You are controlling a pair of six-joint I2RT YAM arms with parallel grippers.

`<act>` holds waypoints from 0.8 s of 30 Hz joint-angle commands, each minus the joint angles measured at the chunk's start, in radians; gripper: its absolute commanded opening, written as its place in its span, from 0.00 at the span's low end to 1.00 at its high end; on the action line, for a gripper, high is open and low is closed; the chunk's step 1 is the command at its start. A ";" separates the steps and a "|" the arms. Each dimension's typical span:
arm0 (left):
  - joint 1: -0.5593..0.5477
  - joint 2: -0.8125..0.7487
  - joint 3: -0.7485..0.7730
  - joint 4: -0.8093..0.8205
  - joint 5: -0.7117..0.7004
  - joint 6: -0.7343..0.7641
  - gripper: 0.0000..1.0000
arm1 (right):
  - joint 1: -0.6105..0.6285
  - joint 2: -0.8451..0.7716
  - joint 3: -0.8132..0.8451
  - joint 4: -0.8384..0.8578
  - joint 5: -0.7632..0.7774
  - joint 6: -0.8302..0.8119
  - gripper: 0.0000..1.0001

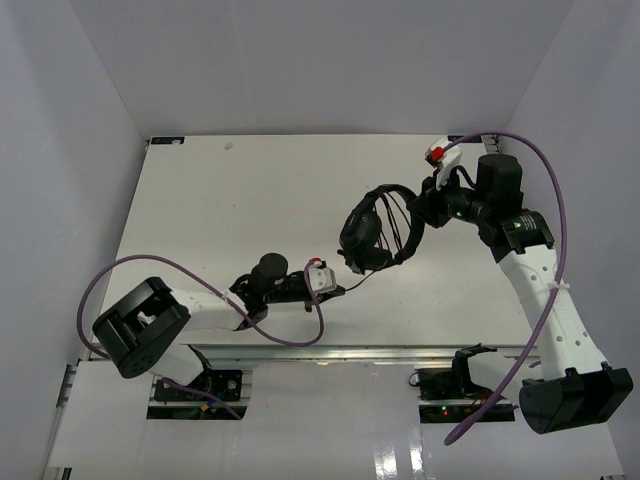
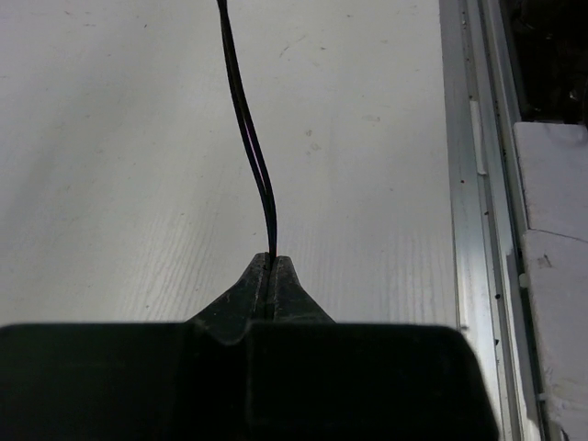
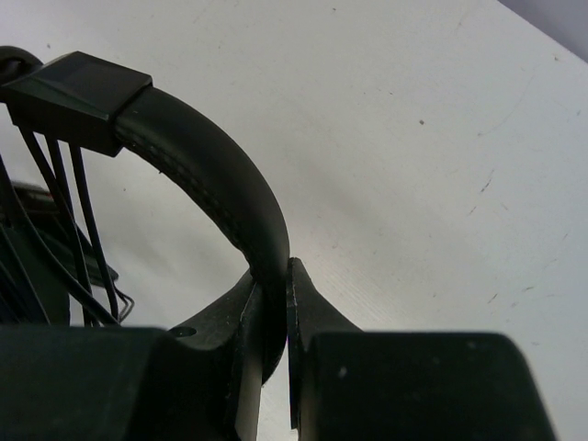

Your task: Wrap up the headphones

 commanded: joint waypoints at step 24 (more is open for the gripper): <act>0.323 0.202 0.486 -0.824 0.231 -0.023 0.00 | 0.211 0.327 -0.153 0.162 0.314 -0.295 0.08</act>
